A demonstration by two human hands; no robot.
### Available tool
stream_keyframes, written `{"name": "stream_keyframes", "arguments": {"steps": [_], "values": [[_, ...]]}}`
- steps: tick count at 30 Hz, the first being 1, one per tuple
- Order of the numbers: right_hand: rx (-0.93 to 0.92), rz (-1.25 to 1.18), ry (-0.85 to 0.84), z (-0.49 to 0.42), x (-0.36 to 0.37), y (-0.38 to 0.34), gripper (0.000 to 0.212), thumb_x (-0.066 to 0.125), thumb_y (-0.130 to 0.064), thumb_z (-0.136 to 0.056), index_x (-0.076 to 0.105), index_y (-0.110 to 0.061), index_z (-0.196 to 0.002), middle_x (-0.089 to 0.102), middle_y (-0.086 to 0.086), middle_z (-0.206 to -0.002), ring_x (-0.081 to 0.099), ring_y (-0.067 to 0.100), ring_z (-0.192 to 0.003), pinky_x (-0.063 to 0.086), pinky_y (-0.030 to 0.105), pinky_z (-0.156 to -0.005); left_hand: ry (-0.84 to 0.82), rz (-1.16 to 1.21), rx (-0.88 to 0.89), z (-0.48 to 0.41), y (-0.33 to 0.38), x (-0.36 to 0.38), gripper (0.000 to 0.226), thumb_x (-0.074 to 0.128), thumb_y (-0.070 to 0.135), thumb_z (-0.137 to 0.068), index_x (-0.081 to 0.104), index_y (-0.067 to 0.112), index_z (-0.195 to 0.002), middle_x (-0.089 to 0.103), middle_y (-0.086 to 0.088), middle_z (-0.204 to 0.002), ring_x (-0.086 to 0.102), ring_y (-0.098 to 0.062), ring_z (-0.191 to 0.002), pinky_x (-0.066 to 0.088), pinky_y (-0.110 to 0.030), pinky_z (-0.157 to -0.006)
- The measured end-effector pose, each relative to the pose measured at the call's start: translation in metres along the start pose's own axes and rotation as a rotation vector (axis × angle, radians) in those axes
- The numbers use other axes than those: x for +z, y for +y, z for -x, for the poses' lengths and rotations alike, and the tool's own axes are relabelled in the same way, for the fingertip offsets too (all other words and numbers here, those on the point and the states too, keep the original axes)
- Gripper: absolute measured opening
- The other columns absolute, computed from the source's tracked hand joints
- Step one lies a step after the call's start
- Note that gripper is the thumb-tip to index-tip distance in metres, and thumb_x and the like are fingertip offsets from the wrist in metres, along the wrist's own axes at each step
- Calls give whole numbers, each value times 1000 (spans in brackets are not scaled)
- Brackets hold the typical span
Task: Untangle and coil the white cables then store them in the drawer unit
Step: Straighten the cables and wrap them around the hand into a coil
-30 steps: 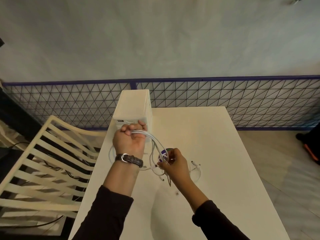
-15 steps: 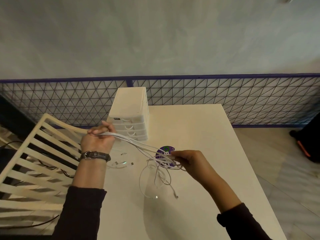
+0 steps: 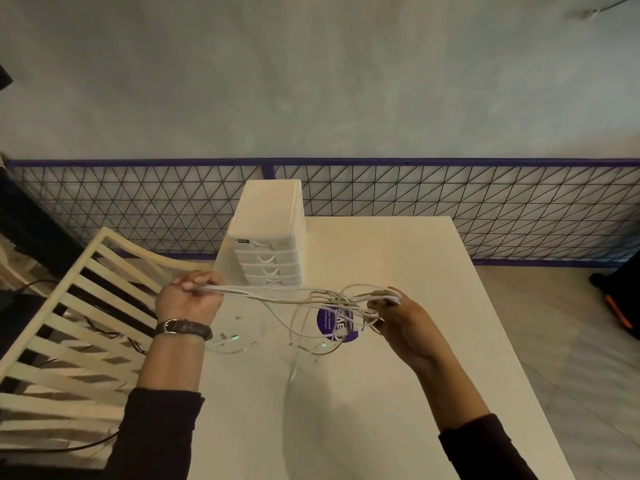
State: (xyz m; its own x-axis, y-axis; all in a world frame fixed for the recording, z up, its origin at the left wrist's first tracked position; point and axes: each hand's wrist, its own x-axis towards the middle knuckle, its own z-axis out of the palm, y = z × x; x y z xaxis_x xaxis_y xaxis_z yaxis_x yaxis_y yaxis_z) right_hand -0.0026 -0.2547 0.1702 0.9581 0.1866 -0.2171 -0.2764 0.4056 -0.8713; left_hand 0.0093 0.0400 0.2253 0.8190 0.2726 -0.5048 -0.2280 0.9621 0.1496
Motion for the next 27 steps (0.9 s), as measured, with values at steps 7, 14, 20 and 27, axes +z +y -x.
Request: {"name": "stream_keyframes", "arguments": {"steps": [7, 14, 20, 27], "values": [[-105, 0, 175, 2, -16, -2, 29, 48, 17, -79, 42, -9, -68, 52, 0, -56, 54, 13, -53, 48, 26, -54, 54, -66, 0, -5, -4, -7, 50, 30, 13, -92, 38, 17, -42, 28, 8, -32, 29, -4, -28, 28, -12, -36], [-350, 1293, 68, -4, -7, -14, 49, 75, -19, -73, 57, -40, -113, 58, -8, -79, 56, 11, -68, 45, 27, -63, -68, -205, -29, 13, -40, 9, 29, 36, 7, -61, 38, 16, -34, 26, 7, -29, 28, -6, -24, 29, -10, -32], [-78, 373, 225, -6, -23, -7, 42, 41, -10, -95, 50, -10, -54, 53, -2, -45, 48, 20, -56, 39, 29, -56, -33, -184, -37, 6, -23, -5, 27, 38, 9, -62, 38, 16, -36, 27, 7, -30, 29, -5, -25, 28, -11, -32], [-36, -758, 196, -3, -23, -10, 12, 64, -7, -60, 53, -10, -58, 41, 0, -45, 45, 14, -40, 56, 29, -57, 58, -205, -15, 0, -23, -19, 25, 34, 7, -60, 38, 16, -37, 26, 6, -30, 27, -5, -25, 27, -10, -32]]}}
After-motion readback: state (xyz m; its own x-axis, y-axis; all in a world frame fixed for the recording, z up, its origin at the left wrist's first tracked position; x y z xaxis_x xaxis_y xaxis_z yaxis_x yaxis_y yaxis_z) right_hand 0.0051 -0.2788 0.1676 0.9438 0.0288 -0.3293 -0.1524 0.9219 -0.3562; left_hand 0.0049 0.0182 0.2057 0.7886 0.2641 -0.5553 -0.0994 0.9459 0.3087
